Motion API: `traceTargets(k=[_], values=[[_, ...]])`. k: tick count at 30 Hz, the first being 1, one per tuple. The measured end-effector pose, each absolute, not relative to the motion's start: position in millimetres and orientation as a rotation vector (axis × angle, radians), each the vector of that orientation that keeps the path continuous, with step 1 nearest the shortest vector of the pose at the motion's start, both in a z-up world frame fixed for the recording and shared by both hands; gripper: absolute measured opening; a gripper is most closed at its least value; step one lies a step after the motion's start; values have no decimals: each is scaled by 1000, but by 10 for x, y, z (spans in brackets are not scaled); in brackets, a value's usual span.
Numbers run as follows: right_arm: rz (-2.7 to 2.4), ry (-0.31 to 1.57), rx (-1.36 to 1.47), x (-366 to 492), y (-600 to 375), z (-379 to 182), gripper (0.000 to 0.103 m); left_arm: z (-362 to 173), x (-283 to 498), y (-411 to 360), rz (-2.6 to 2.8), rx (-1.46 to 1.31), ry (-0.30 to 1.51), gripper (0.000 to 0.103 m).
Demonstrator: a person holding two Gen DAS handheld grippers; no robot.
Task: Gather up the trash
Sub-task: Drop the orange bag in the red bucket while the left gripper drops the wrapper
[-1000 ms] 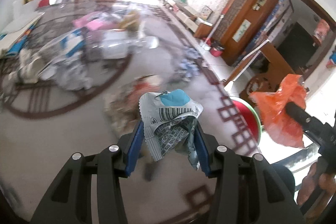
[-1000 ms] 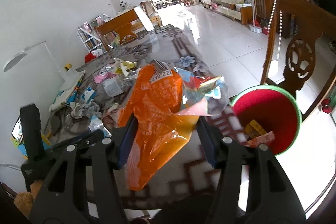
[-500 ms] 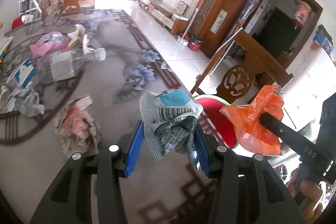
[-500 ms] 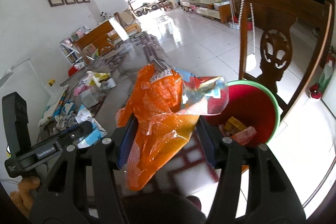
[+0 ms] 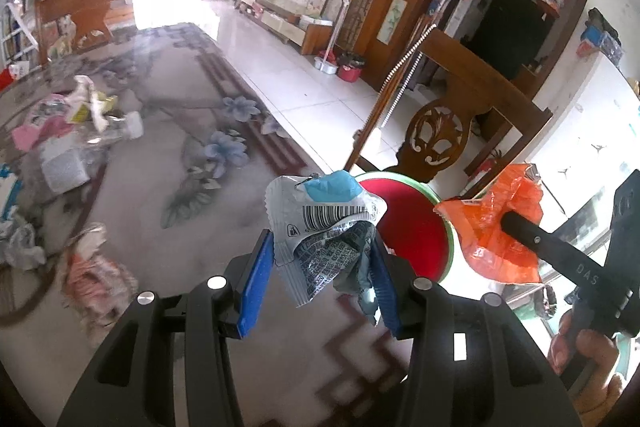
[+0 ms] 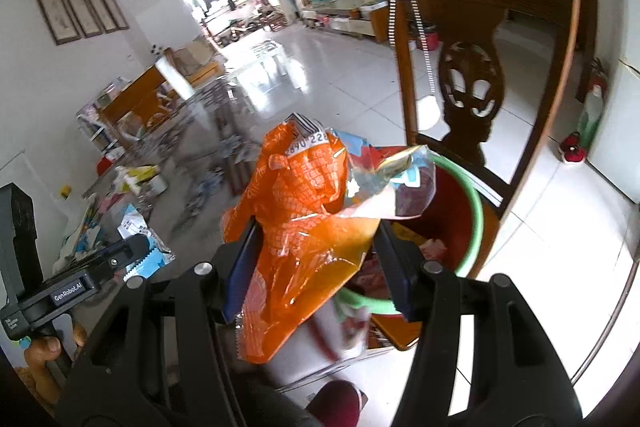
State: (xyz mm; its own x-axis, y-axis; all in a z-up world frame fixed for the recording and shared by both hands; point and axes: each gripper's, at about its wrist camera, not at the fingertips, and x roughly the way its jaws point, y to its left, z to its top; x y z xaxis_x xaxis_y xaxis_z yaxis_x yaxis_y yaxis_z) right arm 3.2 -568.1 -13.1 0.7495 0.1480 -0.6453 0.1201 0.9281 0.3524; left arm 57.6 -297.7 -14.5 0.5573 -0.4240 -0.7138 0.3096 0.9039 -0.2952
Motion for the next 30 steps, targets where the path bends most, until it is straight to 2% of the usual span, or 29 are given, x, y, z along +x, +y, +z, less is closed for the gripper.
traceTargets(k=[12,14,15,16,19,21,25,30], values=[[-102,725,435,335,-6078,-345,55,-193,988,-3818,-601,-57,913,44],[-123,734,446,376,-6154,-394,55,-192,1013,-3972,-644,-33,923,52],[-135,737,441,404,-6180,-415,56,-183,1012,-4035,-655,-22,918,58],[-149,738,432,422,-6188,-423,59,-163,1011,-4086,-653,-6,902,68],[-179,754,404,518,-6204,-465,78,-103,976,-4140,-659,2,868,75],[-179,755,401,558,-6210,-486,81,-71,967,-4158,-657,0,859,85],[-168,761,396,601,-6149,-468,86,2,896,-4003,-620,3,819,86],[-144,746,390,557,-5995,-353,87,62,838,-3587,-556,-80,806,86]])
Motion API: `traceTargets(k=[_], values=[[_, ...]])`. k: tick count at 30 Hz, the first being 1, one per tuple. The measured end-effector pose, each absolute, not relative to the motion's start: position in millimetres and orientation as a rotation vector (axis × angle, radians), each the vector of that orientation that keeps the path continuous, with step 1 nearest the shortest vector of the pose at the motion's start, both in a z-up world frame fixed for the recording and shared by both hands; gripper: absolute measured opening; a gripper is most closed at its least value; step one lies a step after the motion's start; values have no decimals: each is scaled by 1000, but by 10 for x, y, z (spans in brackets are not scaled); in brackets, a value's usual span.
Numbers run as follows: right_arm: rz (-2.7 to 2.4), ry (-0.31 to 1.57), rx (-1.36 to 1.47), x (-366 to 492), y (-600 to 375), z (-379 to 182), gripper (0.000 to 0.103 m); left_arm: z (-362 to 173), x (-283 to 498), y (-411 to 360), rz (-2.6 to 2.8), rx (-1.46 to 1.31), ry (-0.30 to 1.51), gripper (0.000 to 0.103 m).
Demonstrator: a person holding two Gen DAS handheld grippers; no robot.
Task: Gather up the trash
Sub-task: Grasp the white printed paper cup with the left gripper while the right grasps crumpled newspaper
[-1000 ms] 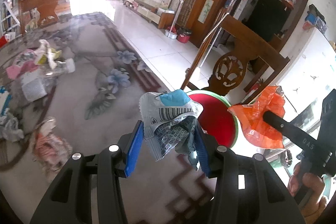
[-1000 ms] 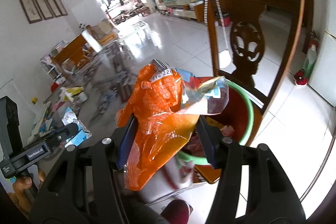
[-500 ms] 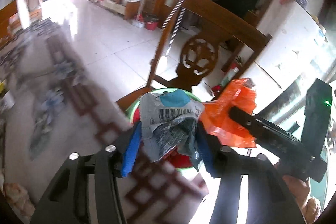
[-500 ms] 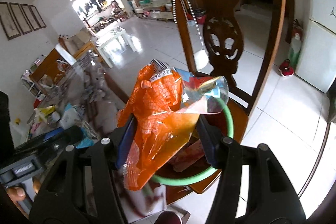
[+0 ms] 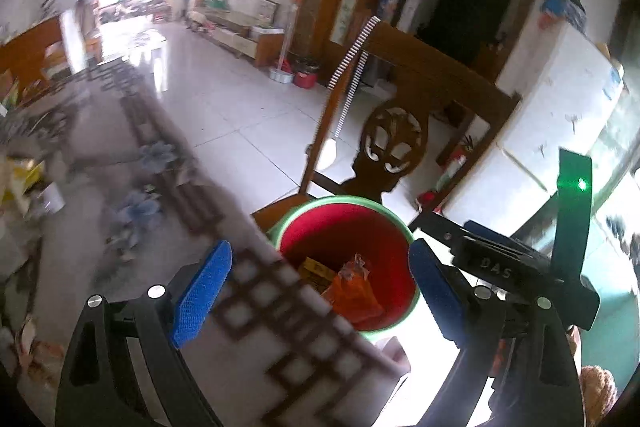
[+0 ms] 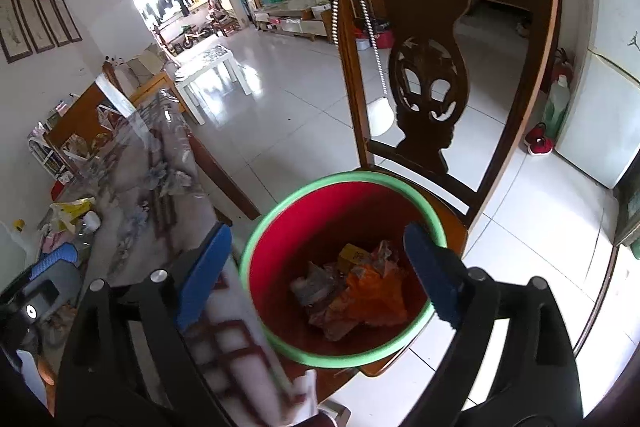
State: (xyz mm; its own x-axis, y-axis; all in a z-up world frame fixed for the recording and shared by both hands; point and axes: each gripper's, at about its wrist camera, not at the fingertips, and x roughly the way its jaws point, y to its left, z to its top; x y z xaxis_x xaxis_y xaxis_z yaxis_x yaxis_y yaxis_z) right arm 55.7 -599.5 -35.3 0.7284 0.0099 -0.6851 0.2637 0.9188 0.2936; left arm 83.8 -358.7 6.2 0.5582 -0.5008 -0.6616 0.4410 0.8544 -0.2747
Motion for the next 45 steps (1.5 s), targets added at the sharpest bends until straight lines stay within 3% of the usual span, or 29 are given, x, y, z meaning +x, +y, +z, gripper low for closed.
traceTargets(k=[12,14,21,25,28,39,45], values=[[140,746,227,557,-4745,189,90,38,474,-1535,-201,-121,766,86],[240,735,246,565,-4414,247,95,10,429,-1005,-73,-116,767,86],[569,957,165,963,-2977,-198,96,-237,225,359,238,-265,777,86],[579,1111,109,1174,-2550,-636,96,-399,286,524,210,-443,794,85],[580,1169,127,1278,-2467,-834,96,-428,443,344,157,-405,811,85],[624,1166,154,1240,-2419,-924,95,-794,732,810,373,-545,899,86],[636,1139,154,1229,-2388,-879,95,-800,902,649,340,-415,920,86]])
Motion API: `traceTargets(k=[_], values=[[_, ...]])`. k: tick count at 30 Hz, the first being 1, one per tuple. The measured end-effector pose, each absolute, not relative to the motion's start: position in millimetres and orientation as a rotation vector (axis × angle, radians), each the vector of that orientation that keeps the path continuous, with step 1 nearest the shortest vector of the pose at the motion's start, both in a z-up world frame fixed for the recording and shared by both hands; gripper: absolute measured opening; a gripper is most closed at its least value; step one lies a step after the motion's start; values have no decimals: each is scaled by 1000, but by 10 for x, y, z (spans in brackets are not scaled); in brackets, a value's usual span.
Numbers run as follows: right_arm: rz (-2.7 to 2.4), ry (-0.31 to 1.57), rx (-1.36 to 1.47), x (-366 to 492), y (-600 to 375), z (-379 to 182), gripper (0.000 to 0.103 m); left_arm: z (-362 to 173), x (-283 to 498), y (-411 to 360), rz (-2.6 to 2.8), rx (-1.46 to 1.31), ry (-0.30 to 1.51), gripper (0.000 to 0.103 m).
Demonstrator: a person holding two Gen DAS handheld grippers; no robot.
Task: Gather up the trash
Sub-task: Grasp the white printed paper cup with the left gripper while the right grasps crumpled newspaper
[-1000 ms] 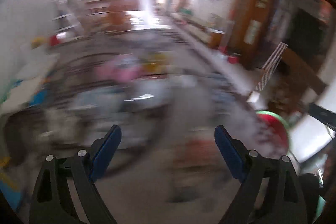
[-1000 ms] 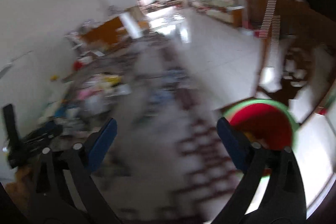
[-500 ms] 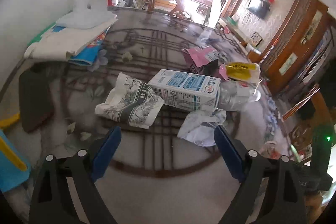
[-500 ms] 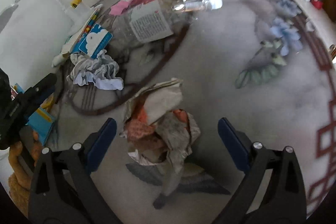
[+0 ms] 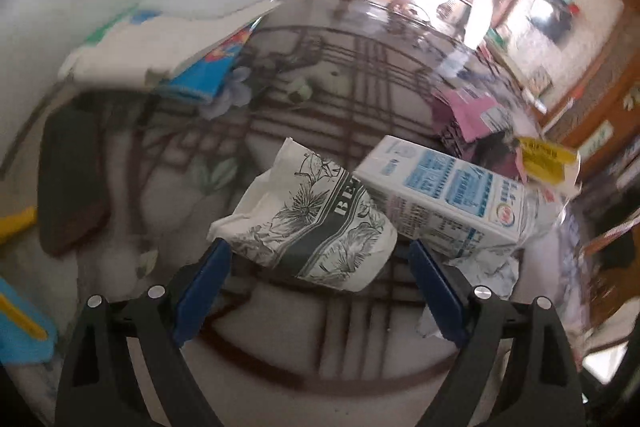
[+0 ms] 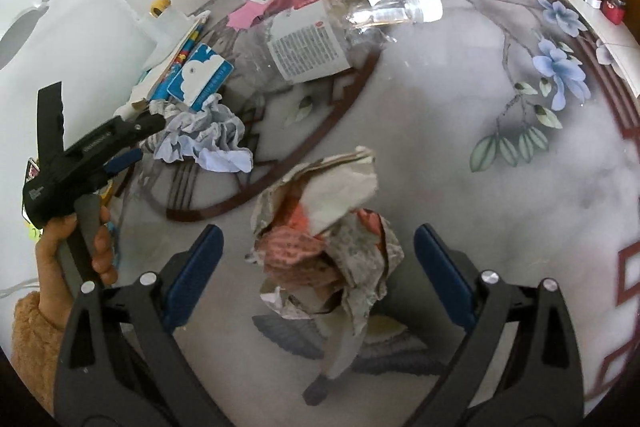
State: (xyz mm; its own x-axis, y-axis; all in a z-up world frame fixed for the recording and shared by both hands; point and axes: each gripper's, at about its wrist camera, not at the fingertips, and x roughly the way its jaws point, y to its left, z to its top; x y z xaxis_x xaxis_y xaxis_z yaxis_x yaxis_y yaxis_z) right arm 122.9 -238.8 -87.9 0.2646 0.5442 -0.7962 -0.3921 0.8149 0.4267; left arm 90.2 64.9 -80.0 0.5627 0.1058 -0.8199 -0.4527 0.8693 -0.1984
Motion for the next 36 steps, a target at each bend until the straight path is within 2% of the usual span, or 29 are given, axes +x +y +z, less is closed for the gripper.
traceTargets(k=[2,4,9,11,12,16,29,36], values=[[641,1142,158,1223,-2380,-881,95,-789,973,593,345,-348,935,87],[645,1144,154,1217,-2377,-884,95,-787,1039,600,339,-324,951,94],[646,1131,138,1183,-2364,-876,95,-819,1206,593,346,-227,999,94],[639,1129,137,1185,-2366,-876,95,-857,1228,596,331,-229,1015,86],[637,1128,137,1189,-2363,-879,95,-873,1230,599,328,-234,1023,76],[630,1122,124,1200,-2362,-879,95,-887,1200,627,321,-264,1022,65],[636,1064,104,1198,-2349,-815,95,-692,828,556,362,-333,937,62],[648,1012,21,1123,-2257,-756,95,-362,327,375,330,-403,785,62]])
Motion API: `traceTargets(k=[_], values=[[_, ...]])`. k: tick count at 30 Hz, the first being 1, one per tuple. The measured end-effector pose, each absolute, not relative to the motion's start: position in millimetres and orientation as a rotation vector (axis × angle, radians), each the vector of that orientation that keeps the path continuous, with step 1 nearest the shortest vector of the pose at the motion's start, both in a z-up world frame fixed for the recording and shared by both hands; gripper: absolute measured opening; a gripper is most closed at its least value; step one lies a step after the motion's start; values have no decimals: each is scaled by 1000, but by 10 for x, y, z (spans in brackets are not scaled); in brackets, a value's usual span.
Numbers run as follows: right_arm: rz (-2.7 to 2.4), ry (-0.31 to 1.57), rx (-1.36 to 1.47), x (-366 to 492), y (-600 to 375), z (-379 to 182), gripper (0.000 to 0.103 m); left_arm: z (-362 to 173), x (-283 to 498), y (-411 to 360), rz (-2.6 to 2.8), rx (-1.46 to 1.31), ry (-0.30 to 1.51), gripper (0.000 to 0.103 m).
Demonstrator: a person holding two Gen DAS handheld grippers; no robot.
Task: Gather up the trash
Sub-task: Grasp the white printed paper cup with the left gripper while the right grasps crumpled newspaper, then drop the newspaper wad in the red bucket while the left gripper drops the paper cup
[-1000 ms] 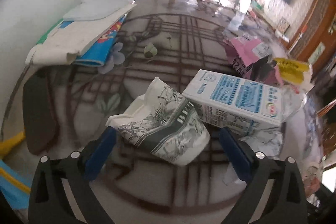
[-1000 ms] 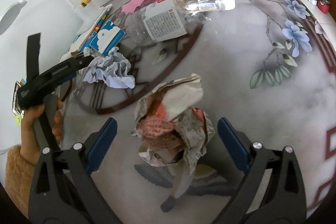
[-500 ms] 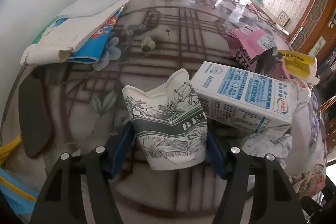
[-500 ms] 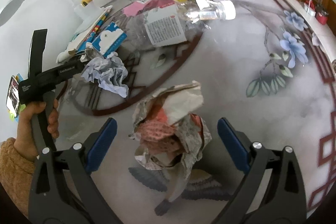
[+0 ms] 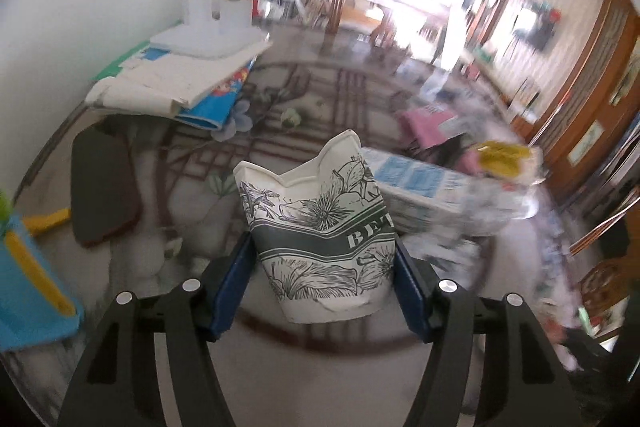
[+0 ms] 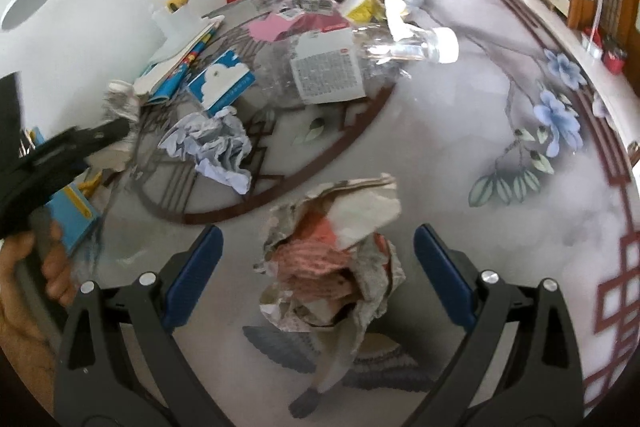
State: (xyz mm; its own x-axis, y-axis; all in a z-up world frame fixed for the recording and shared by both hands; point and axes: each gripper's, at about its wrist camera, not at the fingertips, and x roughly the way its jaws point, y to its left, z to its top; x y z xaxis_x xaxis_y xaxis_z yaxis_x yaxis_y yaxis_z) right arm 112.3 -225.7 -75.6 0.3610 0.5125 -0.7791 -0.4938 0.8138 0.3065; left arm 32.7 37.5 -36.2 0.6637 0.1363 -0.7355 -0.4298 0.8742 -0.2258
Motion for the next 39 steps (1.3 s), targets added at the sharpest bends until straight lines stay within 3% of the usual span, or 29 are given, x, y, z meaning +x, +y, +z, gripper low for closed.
traceTargets(k=[4,12,18,20,23,32,39], values=[[658,1021,-9,1094,-2195,-793,95,-409,-153,157,337,-446,717,62],[633,1046,51,1157,-2275,-863,94,-456,-86,139,320,-433,728,63],[654,983,-19,1066,-2184,-789,81,-512,-64,154,297,-474,742,63],[654,971,-54,1040,-2137,-780,65,-523,-52,146,287,-480,745,63],[663,978,-61,1036,-2131,-796,52,-526,-41,128,282,-477,745,63],[675,991,12,1039,-2279,-739,41,-505,-27,67,269,-447,739,63],[660,935,5,887,-2451,-527,40,-542,2,-63,269,-374,770,63]])
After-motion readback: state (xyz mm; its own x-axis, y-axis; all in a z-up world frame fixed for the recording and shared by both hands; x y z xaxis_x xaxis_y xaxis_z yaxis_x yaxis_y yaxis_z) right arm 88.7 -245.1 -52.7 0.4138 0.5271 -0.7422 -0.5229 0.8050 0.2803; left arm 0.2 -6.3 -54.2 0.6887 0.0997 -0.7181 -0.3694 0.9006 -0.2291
